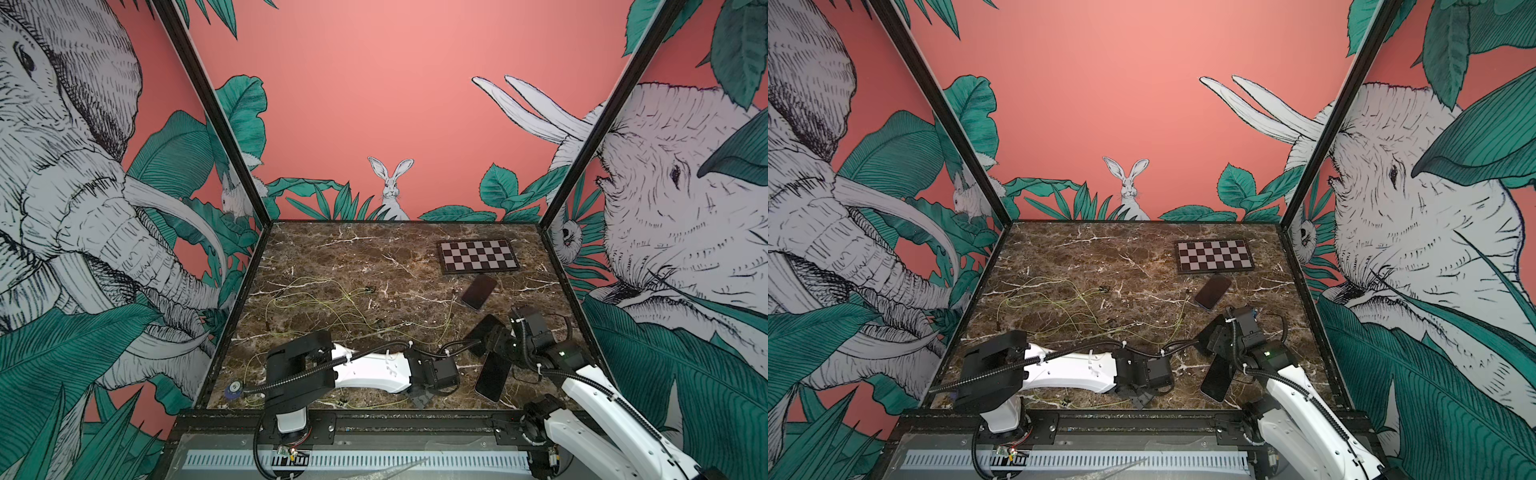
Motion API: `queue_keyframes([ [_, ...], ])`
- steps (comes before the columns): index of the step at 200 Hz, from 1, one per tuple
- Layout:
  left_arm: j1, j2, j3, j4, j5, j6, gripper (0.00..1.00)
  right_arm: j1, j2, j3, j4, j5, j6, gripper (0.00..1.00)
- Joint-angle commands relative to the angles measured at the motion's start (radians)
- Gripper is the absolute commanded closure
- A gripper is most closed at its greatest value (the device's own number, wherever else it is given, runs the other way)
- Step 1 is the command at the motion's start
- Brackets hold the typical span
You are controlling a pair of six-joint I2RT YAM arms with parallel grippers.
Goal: Plug wired earphones into phones
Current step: Pick up the wired earphone from the center of the board.
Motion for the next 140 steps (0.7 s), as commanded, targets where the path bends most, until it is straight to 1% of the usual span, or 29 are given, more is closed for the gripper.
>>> queue_keyframes([
  [1, -0.005, 0.038, -0.053, 0.006, -0.005, -0.026, 0.79, 0.006, 0.007, -0.016, 0.036, -0.004, 0.004, 0.3],
  [12, -0.005, 0.035, -0.065, 0.025, 0.002, -0.03, 0.83, 0.007, 0.013, -0.022, 0.059, -0.025, -0.015, 0.3],
  [23, -0.005, 0.034, -0.077, 0.038, 0.008, -0.032, 0.84, 0.007, 0.018, -0.024, 0.086, -0.048, -0.042, 0.3],
  [36, -0.006, 0.035, -0.083, 0.042, 0.008, -0.03, 0.88, 0.007, 0.023, -0.022, 0.105, -0.07, -0.081, 0.3],
  [52, -0.006, 0.044, -0.08, 0.037, 0.002, -0.026, 0.92, 0.006, 0.028, -0.019, 0.106, -0.07, -0.111, 0.3],
  [67, -0.005, 0.046, -0.082, 0.037, -0.009, -0.022, 0.94, 0.007, 0.027, -0.019, 0.106, -0.061, -0.133, 0.3],
  [76, -0.005, 0.043, -0.081, 0.034, -0.019, -0.023, 0.97, 0.006, 0.024, -0.021, 0.112, -0.064, -0.149, 0.3],
  [93, -0.005, 0.031, -0.072, 0.026, -0.059, -0.022, 1.0, 0.006, 0.009, -0.045, 0.19, -0.147, -0.188, 0.3],
  [114, -0.005, 0.016, -0.052, 0.009, -0.12, -0.004, 1.0, 0.006, -0.011, -0.068, 0.26, -0.234, -0.219, 0.3],
  [123, -0.005, 0.01, -0.038, -0.004, -0.147, 0.012, 1.0, 0.006, -0.022, -0.066, 0.259, -0.244, -0.24, 0.29],
  [140, -0.006, -0.006, -0.007, -0.035, -0.206, 0.04, 1.0, 0.007, -0.052, -0.069, 0.245, -0.218, -0.272, 0.29],
])
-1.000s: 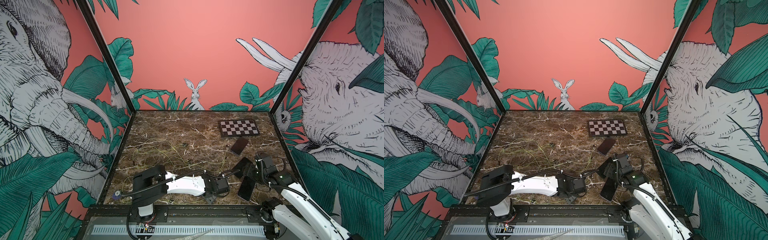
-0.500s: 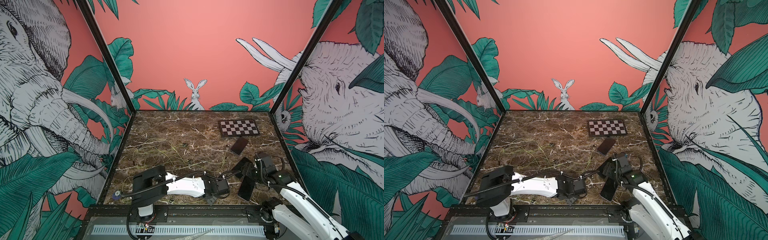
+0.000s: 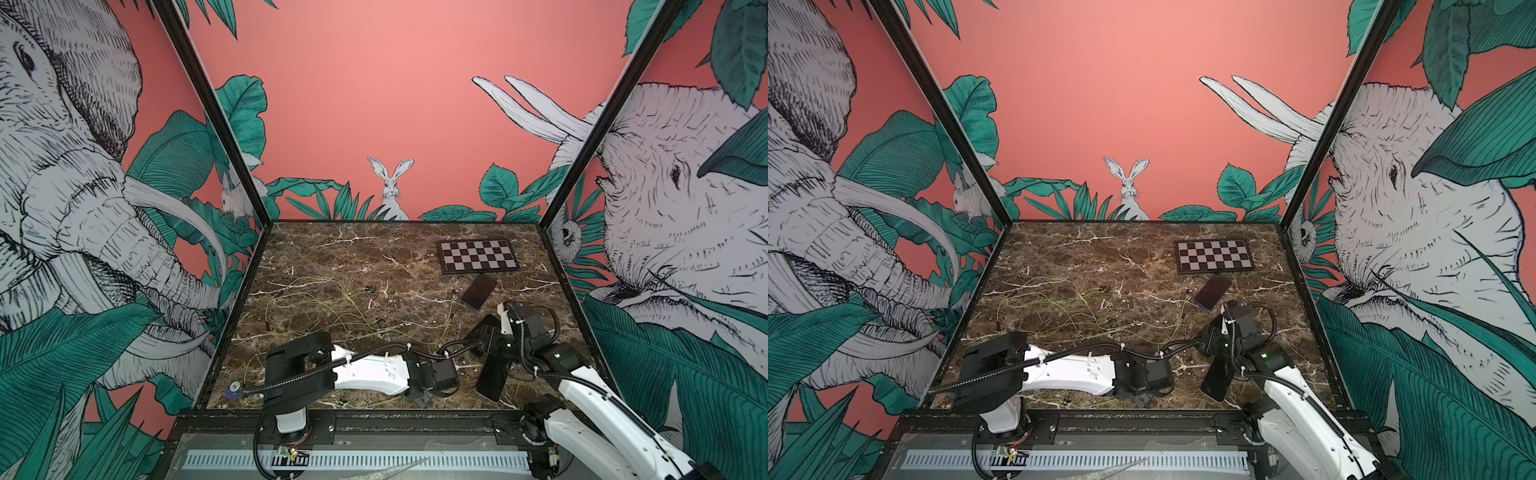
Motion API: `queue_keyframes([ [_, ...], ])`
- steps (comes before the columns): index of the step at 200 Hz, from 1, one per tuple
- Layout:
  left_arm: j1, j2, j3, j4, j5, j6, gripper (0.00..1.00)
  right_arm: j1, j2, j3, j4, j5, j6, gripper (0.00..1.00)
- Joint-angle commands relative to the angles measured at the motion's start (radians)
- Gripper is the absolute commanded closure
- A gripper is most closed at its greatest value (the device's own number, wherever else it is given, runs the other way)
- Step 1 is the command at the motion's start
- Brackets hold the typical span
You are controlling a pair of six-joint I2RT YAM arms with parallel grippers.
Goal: Plug wired earphones into phones
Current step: Pick up the wired earphone from the center of the board.
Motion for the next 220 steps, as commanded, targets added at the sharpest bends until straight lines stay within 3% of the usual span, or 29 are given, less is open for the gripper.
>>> queue_keyframes([
  [1, 0.0, 0.001, 0.021, -0.097, -0.111, 0.032, 1.0, 0.007, -0.041, -0.002, 0.051, -0.024, -0.067, 0.29],
  [53, 0.001, -0.12, 0.086, -0.142, -0.196, 0.158, 1.0, 0.005, -0.147, 0.007, 0.033, 0.005, -0.154, 0.28],
  [89, 0.003, -0.24, 0.076, -0.132, -0.241, 0.251, 1.0, 0.005, -0.18, -0.039, 0.136, -0.064, -0.158, 0.28],
  [149, 0.019, -0.407, 0.071, -0.13, -0.327, 0.351, 1.0, 0.004, -0.268, -0.236, 0.619, -0.338, -0.091, 0.25],
  [191, 0.034, -0.524, 0.071, -0.141, -0.407, 0.377, 1.0, 0.009, -0.254, -0.268, 0.739, -0.317, -0.084, 0.21],
  [220, 0.044, -0.609, 0.059, -0.105, -0.4, 0.38, 1.0, 0.03, -0.174, -0.268, 0.904, -0.386, -0.066, 0.16],
])
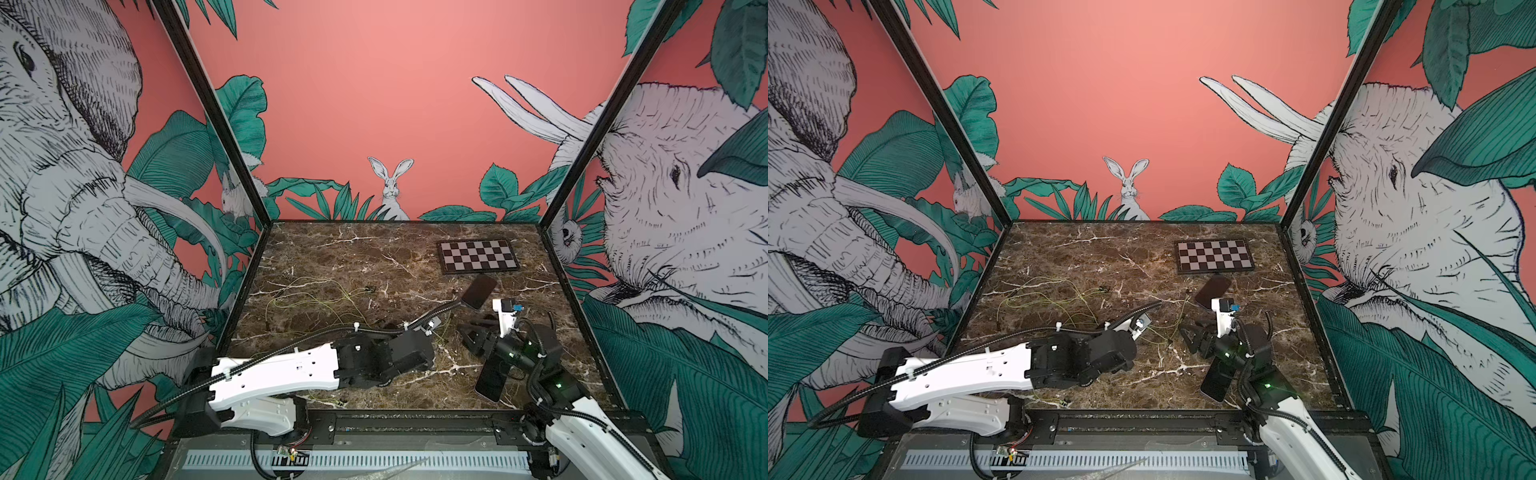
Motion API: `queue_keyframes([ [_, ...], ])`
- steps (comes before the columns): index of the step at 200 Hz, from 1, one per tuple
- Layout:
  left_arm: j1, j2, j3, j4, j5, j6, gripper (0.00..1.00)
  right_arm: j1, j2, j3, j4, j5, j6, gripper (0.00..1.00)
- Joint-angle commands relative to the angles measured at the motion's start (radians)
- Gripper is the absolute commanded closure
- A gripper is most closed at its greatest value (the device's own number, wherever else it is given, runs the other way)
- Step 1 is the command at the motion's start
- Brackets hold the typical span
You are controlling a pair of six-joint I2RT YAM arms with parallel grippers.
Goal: Plug wired earphones into phones
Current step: Pick up the wired earphone from the center of the board.
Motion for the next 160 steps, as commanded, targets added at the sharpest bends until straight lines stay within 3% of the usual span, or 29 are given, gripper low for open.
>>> queue_keyframes([
  [1, 0.01, -0.078, 0.002, 0.008, -0.036, 0.011, 1.0, 0.021, 0.056, 0.006, 0.227, -0.072, 0.022, 0.15],
  [69, 0.049, -0.192, -0.003, 0.025, -0.043, -0.01, 1.0, 0.102, 0.224, 0.054, 0.444, -0.104, -0.031, 0.01],
  [110, 0.055, -0.219, 0.001, 0.053, -0.021, 0.007, 1.0, 0.117, 0.258, 0.073, 0.466, -0.124, -0.044, 0.02],
  [160, 0.054, -0.229, 0.026, 0.065, 0.016, 0.014, 1.0, 0.14, 0.336, 0.072, 0.584, -0.185, -0.055, 0.1],
])
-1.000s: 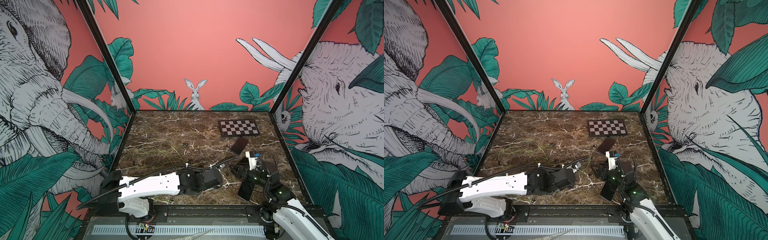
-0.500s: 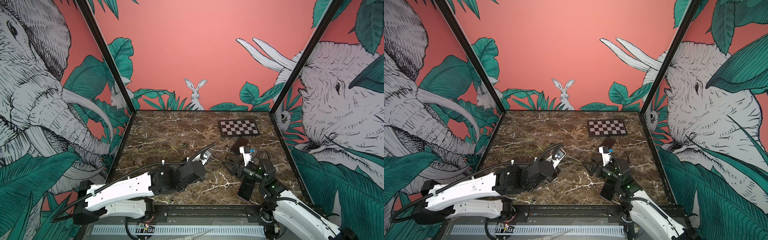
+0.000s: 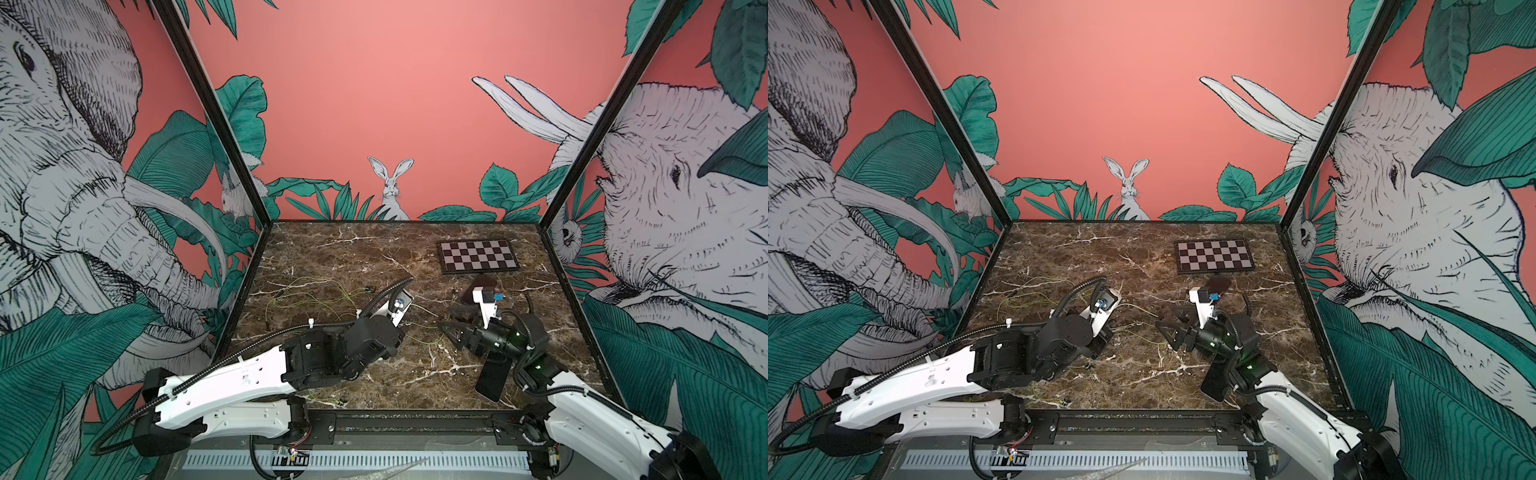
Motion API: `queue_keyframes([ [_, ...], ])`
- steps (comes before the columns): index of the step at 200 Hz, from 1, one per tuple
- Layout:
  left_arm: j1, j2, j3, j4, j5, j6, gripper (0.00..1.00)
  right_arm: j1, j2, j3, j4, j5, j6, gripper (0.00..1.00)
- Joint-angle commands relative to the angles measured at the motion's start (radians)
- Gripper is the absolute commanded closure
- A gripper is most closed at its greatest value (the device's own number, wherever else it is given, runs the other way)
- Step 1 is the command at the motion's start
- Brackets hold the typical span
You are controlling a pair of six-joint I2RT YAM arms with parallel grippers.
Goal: Plug wired earphones into phones
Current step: Pick up the wired earphone from the center of the board.
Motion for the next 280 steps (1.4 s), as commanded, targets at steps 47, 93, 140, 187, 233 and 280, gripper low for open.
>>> queue_keyframes([
  [47, 0.004, -0.027, 0.033, 0.012, 0.014, -0.007, 1.0, 0.025, 0.052, 0.019, 0.25, -0.094, 0.0, 0.28],
  [93, 0.004, -0.044, 0.025, 0.031, -0.002, -0.012, 1.0, 0.034, 0.043, 0.025, 0.228, -0.126, -0.001, 0.42],
  [140, 0.003, -0.057, 0.007, 0.07, 0.003, 0.006, 1.0, 0.037, 0.003, 0.035, 0.123, -0.086, -0.038, 0.42],
  [187, 0.005, -0.048, 0.014, 0.088, -0.001, 0.007, 1.0, 0.042, -0.014, 0.032, 0.131, -0.11, -0.037, 0.56],
  [233, 0.004, -0.045, 0.02, 0.096, 0.016, 0.013, 1.0, 0.044, -0.006, 0.014, 0.183, -0.116, -0.02, 0.65],
  [280, 0.006, -0.038, 0.016, 0.081, -0.006, 0.004, 1.0, 0.043, -0.021, 0.004, 0.198, -0.111, -0.02, 0.79],
])
